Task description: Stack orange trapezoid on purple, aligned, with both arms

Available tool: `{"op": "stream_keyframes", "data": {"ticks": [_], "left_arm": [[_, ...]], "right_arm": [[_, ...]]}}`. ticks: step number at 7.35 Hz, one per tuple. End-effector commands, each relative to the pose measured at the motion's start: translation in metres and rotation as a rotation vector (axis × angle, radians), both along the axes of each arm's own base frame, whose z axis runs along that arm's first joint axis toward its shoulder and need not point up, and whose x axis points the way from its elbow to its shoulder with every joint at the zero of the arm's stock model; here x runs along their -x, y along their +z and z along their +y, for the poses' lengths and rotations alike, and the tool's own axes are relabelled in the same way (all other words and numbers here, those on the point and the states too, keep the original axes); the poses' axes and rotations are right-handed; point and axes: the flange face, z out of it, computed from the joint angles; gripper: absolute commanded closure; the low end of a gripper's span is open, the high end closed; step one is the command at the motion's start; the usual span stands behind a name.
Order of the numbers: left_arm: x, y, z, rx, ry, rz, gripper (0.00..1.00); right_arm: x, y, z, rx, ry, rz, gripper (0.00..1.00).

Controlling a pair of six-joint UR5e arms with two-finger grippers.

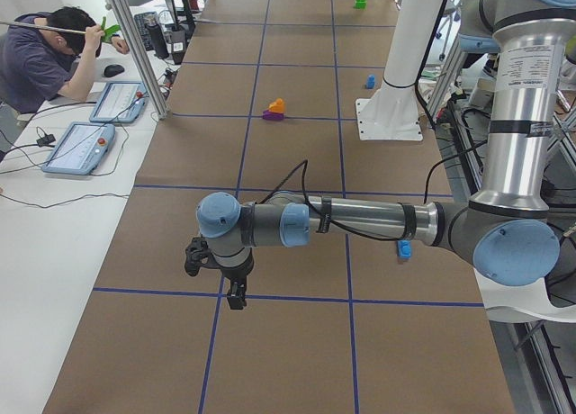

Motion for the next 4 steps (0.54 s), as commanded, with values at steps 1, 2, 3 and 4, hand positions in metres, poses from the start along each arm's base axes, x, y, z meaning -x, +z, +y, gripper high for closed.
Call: {"op": "stream_keyframes", "data": {"ticks": [1,2,3,4], "left_arm": [[-0.0004,-0.0029,-0.0028,0.015,-0.025,-0.001,0.0],[-0.0004,-0.0035,-0.0034,-0.001,-0.007,0.0,0.0],[-0.0004,-0.0035,-0.0034,-0.02,0.014,0.001,0.0],[-0.0006,-0.0037,-0.0034,-0.02,0.014,0.004,0.0]], "right_arm": [[-0.0001,-0.0018,-0.002,-0.006,-0.001,0.0,0.0],[-0.0002,-0.0031,-0.0034,-0.008,-0.001,0.0,0.0],[-0.0002,-0.0038,-0.0042,-0.009,-0.001,0.001,0.0],[-0.0002,-0.004,-0.0043,-0.011,-0.001,0.001,0.0]]}}
